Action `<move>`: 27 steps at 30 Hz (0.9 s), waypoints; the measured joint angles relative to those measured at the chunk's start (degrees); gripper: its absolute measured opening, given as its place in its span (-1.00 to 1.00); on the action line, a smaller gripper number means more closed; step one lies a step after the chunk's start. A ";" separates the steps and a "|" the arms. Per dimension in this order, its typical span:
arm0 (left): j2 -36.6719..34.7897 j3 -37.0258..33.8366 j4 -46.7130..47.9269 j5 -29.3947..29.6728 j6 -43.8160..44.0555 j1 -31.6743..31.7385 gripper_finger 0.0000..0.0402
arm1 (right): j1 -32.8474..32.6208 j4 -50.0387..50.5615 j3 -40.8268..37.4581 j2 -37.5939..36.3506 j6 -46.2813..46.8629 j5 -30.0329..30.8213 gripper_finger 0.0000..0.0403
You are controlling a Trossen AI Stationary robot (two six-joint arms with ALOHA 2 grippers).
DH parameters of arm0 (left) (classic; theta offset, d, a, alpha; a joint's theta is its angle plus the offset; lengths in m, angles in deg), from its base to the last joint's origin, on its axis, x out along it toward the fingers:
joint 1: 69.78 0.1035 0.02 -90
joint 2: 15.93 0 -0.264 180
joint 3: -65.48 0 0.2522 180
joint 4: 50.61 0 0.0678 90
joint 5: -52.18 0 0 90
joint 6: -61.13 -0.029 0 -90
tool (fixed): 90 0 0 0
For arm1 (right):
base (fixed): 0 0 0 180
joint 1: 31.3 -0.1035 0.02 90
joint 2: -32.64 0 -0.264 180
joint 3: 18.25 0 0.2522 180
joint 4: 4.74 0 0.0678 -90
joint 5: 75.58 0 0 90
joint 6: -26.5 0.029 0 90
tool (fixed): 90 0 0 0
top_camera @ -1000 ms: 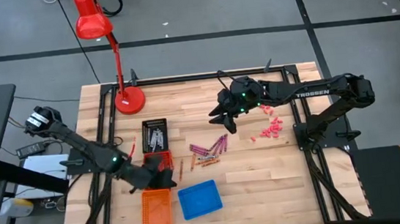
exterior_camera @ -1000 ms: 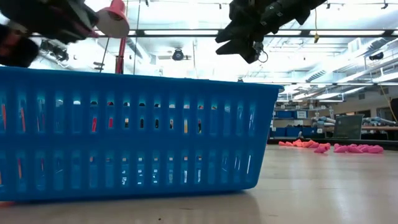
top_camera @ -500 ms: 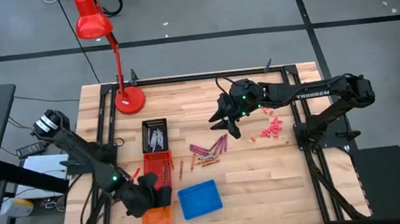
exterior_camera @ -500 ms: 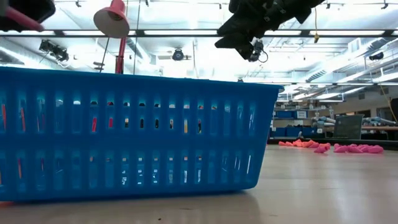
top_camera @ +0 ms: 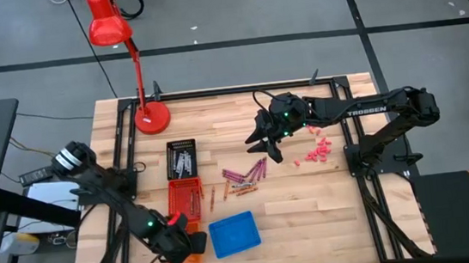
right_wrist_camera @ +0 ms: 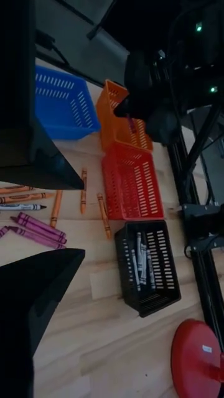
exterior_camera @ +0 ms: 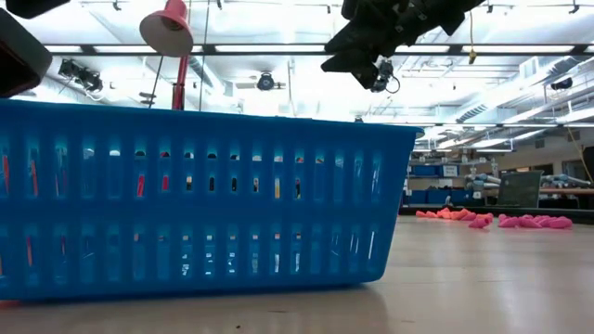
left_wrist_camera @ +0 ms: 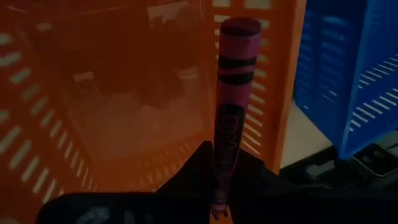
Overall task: Sort crayons
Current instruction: Put the red crayon into the orange bin, then put the orange crayon into the blue bin
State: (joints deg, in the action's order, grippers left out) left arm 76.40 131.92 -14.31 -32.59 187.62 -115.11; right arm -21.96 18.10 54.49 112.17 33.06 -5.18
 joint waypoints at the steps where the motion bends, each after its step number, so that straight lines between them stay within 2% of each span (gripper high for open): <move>1: 0.24 0.00 -0.28 -0.03 -0.16 0.19 -0.81 | 0.00 0.02 0.00 0.00 -0.12 0.00 -0.17; 7: 0.36 0.00 -0.43 -0.76 -0.84 1.14 -0.59 | 0.00 0.04 0.00 0.00 -0.47 -0.04 -0.17; 11: 0.36 0.00 -0.70 -3.70 -0.91 1.12 -0.46 | 0.00 0.06 0.00 0.00 -0.76 -1.02 -0.17; 14: -0.48 -0.01 -2.63 -6.35 -0.31 1.12 -0.44 | 0.00 0.13 0.00 0.00 -0.75 -1.34 -0.17; 21: -2.97 4.05 -1.85 -7.00 -2.11 2.49 -0.48 | 0.00 0.04 0.00 0.00 -1.35 -1.27 -0.17; 27: -3.34 6.31 0.71 -6.68 -10.16 7.14 -0.49 | 0.02 -0.28 -0.01 0.02 -2.59 -1.22 -0.17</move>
State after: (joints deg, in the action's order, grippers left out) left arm 73.06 138.24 -13.60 -39.27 177.46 -107.97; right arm -21.94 17.82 54.49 112.19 30.47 -6.39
